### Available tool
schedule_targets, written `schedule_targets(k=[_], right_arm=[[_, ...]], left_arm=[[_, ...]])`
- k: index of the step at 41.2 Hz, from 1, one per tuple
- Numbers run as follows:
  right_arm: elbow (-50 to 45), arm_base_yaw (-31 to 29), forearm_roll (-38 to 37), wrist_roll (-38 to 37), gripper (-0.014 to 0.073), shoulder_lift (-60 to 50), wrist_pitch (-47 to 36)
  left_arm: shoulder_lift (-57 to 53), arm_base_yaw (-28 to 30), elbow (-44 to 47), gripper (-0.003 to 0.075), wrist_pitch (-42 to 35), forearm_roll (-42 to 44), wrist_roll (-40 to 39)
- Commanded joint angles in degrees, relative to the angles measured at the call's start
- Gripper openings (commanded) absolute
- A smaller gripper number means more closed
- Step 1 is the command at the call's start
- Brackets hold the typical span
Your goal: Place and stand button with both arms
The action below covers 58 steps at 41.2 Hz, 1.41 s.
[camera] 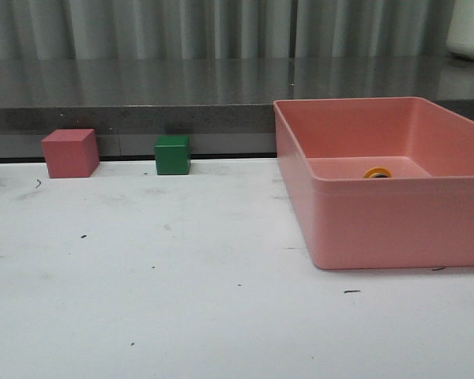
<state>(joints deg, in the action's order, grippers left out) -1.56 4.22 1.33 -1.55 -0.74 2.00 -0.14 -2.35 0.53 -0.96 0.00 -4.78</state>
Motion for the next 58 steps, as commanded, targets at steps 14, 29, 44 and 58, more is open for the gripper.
schedule_targets(k=[14, 29, 44, 58], right_arm=[[6.87, -0.19, 0.00, 0.35, -0.0118, -0.88, 1.98], [26.98, -0.19, 0.00, 0.35, -0.0118, 4.16, 17.52], [38.82, -0.19, 0.00, 0.35, -0.0118, 22.23, 30.13], [38.77, -0.19, 0.00, 0.35, -0.0118, 28.82, 31.06]], left_arm=[[-1.23, 0.10, -7.85, -0.0020, -4.47, -0.63, -0.42], [8.73, 0.10, -33.40, -0.0020, 21.95, -0.63, -0.42], [21.52, 0.10, -43.00, -0.0020, 34.00, -0.63, -0.42], [25.11, 0.10, -43.00, -0.0020, 34.00, -0.63, -0.42]])
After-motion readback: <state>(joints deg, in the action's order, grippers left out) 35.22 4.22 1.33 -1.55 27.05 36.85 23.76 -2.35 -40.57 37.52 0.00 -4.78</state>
